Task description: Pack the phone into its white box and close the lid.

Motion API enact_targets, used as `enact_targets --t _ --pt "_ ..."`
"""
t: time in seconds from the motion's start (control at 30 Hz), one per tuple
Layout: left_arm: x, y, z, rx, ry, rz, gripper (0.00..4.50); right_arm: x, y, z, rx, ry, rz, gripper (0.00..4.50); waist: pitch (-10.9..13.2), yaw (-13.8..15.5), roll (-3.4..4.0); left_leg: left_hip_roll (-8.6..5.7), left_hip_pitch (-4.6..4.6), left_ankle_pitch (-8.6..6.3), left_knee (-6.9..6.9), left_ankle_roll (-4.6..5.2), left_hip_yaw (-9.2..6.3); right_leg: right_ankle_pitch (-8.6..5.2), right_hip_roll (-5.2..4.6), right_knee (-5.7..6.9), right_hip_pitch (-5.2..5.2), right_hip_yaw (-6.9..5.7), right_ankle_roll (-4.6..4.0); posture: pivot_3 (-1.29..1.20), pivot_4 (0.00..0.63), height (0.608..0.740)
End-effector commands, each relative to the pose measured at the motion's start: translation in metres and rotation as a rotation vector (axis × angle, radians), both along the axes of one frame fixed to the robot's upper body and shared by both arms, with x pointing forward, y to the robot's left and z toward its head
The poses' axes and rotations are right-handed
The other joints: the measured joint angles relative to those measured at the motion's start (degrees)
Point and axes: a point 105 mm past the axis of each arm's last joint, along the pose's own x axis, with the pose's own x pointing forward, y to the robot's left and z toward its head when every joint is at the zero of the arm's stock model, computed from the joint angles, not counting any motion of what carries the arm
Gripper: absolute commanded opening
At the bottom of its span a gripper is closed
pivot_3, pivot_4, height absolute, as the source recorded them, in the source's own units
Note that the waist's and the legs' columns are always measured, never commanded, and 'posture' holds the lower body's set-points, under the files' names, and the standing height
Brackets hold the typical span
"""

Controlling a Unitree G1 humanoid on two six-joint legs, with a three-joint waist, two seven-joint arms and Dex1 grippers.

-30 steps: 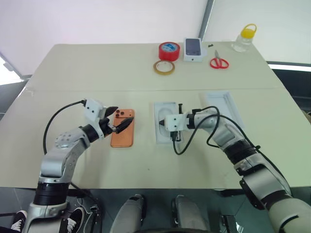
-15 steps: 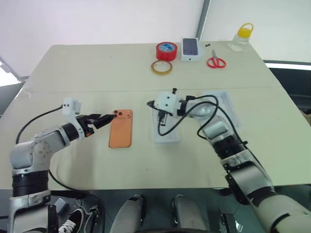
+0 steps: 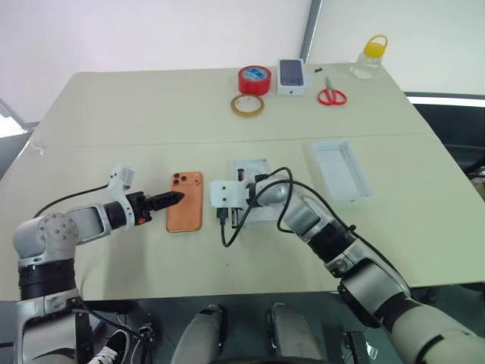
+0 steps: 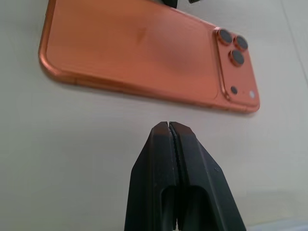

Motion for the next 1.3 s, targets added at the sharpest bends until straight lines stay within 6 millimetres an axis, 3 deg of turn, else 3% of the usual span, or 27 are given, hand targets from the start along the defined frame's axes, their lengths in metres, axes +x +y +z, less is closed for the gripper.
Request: enact_targets --t 0.03,0.27,0.47,0.83,1.13,1.23,1.3 --pt "-0.011 0.000 -0.027 0.042 0.109 0.000 4.50 -0.001 0.005 0.000 -0.018 -0.023 0.025 0.03 0.0 0.0 0.01 0.00 0.02 0.00 0.00 0.00 0.00 0.00 0.00 0.00 0.02 0.00 0.00 0.00 0.150 0.740" --pt "-0.012 -0.017 -0.034 0.020 0.139 -0.020 4.50 0.000 0.015 -0.008 -0.026 -0.015 0.018 0.03 -0.3 0.2 0.23 -0.01 0.15 -0.01 -0.02 0.01 0.01 0.00 -0.01 -0.02 0.15 0.01 0.00 0.00 0.150 0.740" --pt "-0.012 -0.030 -0.047 0.013 0.189 -0.033 4.50 0.006 0.016 -0.004 -0.004 -0.026 -0.006 0.03 -0.4 0.5 0.31 -0.04 0.68 -0.05 -0.21 0.07 0.01 0.00 -0.04 -0.27 0.71 0.00 0.00 0.00 0.150 0.740" --pt "-0.011 -0.058 -0.036 -0.099 0.219 -0.080 4.50 0.010 0.008 -0.006 -0.014 -0.042 -0.017 0.03 -0.7 1.7 0.44 -0.08 0.93 -0.09 -0.37 0.13 0.02 -0.02 -0.08 -0.39 0.93 0.01 0.02 0.00 0.150 0.740" --pt "-0.004 -0.044 -0.033 -0.106 0.203 -0.006 4.50 0.010 0.004 -0.008 -0.014 -0.041 -0.018 0.03 -0.7 1.8 0.43 -0.08 0.93 -0.07 -0.40 0.09 0.02 -0.02 -0.09 -0.41 0.93 0.01 0.02 0.00 0.150 0.740" --pt "-0.003 -0.041 -0.030 -0.149 0.201 0.011 3.64 0.010 0.004 -0.008 -0.013 -0.038 -0.018 0.00 -0.7 1.6 0.42 -0.08 0.92 -0.07 -0.40 0.09 0.02 -0.02 -0.09 -0.42 0.92 0.01 0.02 0.00 0.150 0.740" --pt "-0.003 -0.039 -0.032 -0.137 0.203 0.018 2.66 0.009 0.004 -0.008 -0.014 -0.036 -0.017 0.00 -0.7 1.6 0.42 -0.07 0.92 -0.07 -0.43 0.09 0.02 -0.02 -0.08 -0.42 0.90 0.01 0.02 0.00 0.150 0.740"
